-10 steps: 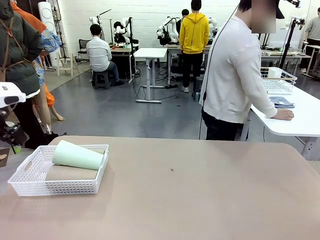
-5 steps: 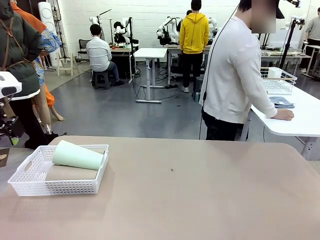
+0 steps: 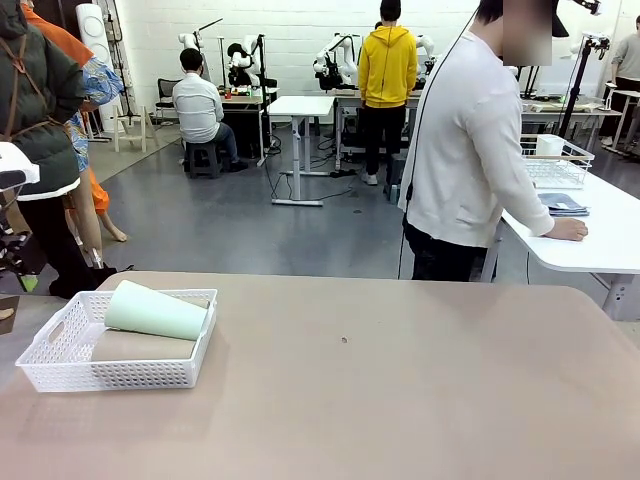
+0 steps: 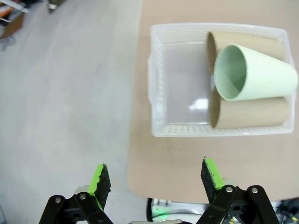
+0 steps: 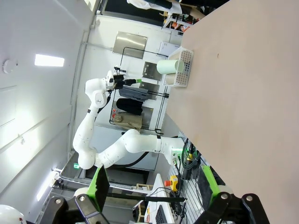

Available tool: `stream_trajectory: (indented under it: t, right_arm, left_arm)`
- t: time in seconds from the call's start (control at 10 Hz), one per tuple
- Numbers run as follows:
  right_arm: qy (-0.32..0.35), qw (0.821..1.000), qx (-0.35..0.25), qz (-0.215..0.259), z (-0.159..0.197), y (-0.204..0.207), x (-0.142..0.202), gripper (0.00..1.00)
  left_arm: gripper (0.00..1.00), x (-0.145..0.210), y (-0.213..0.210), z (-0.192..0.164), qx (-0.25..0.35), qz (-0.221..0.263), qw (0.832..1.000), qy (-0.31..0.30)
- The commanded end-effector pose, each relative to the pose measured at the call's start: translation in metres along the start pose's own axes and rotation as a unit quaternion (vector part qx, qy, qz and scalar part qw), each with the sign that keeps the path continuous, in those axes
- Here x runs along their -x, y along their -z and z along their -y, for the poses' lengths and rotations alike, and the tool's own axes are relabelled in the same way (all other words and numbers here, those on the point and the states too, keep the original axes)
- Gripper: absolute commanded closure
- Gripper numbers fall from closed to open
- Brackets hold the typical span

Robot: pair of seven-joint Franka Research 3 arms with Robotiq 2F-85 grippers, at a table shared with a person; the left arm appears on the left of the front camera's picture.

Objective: Clean and organize the cups into the basket.
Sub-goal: Move the Organizing basket back to the left side of the table.

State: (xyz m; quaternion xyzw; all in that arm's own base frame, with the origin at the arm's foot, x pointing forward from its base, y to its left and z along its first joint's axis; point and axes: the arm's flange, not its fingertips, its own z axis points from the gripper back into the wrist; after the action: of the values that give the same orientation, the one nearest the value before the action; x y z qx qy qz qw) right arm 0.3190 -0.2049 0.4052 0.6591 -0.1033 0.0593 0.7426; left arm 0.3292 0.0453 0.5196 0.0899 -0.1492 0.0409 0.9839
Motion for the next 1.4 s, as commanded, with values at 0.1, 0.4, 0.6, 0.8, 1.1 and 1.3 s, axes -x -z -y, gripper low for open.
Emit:
stream_trajectory:
  t: [0.1,0.4,0.6,0.8,1.1,1.3]
  right_arm:
    - [-0.001,1.0,0.001,-0.002,-0.001,0.003,0.002,0.0]
    - [-0.001,1.0,0.001,-0.002,-0.001,0.003,0.002,0.0]
    - [-0.001,1.0,0.001,-0.002,-0.001,0.003,0.002,0.0]
    - [-0.001,1.0,0.001,-0.002,-0.001,0.003,0.002,0.0]
    - [-0.001,1.0,0.001,-0.002,-0.001,0.003,0.002,0.0]
    - [-0.001,1.0,0.001,-0.002,-0.001,0.003,0.002,0.0]
  left_arm:
    - [0.0,-0.027,-0.008,-0.078,0.248,-0.09,0.964,-0.019]
    - [0.0,-0.035,0.015,-0.17,0.449,-0.075,0.889,-0.054]
    - [0.0,-0.029,0.045,-0.23,0.56,-0.06,0.823,-0.079]
    - [0.0,-0.02,0.067,-0.273,0.617,-0.05,0.78,-0.092]
    - [0.0,-0.009,0.079,-0.312,0.644,-0.018,0.759,-0.094]
    - [0.0,-0.007,0.078,-0.311,0.636,-0.014,0.767,-0.089]
